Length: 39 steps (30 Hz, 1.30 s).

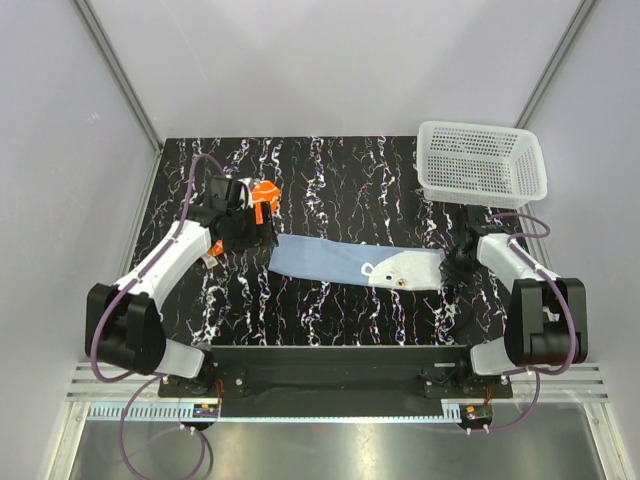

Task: Roll the towels
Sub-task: Fold the towel

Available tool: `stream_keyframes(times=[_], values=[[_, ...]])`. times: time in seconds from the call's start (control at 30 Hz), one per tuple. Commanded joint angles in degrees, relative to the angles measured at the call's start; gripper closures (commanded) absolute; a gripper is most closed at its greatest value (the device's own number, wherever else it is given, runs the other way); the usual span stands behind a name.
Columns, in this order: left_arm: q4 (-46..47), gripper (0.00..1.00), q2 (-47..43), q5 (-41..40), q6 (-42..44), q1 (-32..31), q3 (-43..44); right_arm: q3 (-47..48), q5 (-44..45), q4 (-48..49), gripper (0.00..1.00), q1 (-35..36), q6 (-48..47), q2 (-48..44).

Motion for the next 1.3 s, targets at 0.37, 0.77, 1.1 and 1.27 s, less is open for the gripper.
stream_keyframes(times=[0.37,0.77,1.1,1.27], values=[[3.6,0.13,-9.5,5.6,-0.1,-0.2,-9.7,27.2,8.8,-15.5,1.00,17.5,-2.4,6.2],[5.2,0.12,-11.5,6.4,-2.2,3.7,-10.6,52.5,4.1,-18.6,1.00,34.9,-1.6,21.0],[5.1,0.12,-13.0,5.1,-2.7,5.9,-10.9,65.1,1.7,-17.8,1.00,42.5,0.3,31.4],[4.9,0.12,-13.6,4.3,-2.7,6.0,-10.9,69.8,1.3,-18.3,1.00,44.8,0.8,35.4]])
